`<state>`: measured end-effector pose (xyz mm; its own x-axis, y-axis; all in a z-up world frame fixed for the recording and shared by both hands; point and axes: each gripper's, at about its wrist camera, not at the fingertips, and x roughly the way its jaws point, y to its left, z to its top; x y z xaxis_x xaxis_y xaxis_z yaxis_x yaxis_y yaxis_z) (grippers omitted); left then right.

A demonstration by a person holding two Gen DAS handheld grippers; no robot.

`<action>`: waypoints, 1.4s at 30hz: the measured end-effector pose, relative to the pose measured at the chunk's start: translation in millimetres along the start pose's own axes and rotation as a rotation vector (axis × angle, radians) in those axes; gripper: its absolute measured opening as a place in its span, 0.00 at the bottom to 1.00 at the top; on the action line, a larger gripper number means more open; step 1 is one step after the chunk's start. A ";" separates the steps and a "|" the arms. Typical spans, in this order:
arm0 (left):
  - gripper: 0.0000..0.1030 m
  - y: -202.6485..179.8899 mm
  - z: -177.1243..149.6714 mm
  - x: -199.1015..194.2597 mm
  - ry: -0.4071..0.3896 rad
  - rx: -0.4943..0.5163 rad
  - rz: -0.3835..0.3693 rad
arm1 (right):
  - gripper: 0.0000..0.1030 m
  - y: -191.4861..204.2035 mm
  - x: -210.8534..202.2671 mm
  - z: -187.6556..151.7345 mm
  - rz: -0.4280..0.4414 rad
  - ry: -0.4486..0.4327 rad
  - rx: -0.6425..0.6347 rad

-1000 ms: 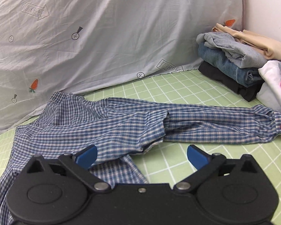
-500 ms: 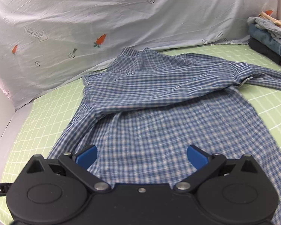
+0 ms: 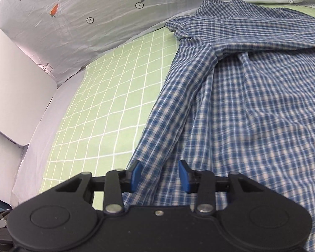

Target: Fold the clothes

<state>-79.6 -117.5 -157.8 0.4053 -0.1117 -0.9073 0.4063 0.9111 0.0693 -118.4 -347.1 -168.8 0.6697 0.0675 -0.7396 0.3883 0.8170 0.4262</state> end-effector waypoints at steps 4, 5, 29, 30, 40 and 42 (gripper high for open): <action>1.00 5.0 -5.2 -0.1 0.006 0.030 0.000 | 0.29 3.3 1.8 -5.2 0.013 0.004 0.023; 1.00 6.4 -5.8 -0.4 0.006 0.035 -0.002 | 0.29 4.6 1.1 -5.8 0.016 -0.001 0.022; 1.00 -89.3 20.3 -3.6 -0.012 0.102 -0.131 | 0.02 -55.7 -64.0 -10.7 0.071 -0.057 0.049; 1.00 -100.0 18.6 -4.5 -0.007 0.115 -0.137 | 0.02 -64.0 -68.6 -9.3 0.073 -0.058 0.059; 1.00 -166.8 3.1 -6.9 0.055 0.125 -0.158 | 0.02 -137.6 -98.1 5.9 0.058 -0.049 0.140; 1.00 -174.9 -0.7 -6.3 0.065 0.127 -0.145 | 0.02 -146.8 -96.5 6.3 0.062 -0.036 0.154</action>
<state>-153.8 -275.8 -164.5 0.2824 -0.2086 -0.9363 0.5585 0.8293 -0.0163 -236.1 -477.3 -156.7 0.7166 0.0927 -0.6913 0.4360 0.7141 0.5477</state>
